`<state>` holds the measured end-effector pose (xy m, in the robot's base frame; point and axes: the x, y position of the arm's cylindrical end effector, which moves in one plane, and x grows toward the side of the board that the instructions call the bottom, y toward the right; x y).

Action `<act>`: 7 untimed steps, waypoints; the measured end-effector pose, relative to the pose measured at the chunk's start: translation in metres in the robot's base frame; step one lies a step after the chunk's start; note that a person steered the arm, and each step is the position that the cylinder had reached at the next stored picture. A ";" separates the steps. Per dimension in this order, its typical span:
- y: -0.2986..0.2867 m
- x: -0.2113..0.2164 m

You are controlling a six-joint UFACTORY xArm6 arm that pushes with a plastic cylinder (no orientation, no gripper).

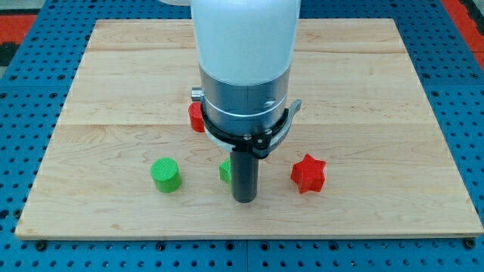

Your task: Push the green circle diagonal to the green star

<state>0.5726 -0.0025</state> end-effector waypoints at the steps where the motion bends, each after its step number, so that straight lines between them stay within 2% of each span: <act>1: -0.003 0.042; 2: 0.003 0.042; 3: 0.053 0.021; 4: 0.065 0.014; 7: 0.035 0.014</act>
<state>0.5865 0.0321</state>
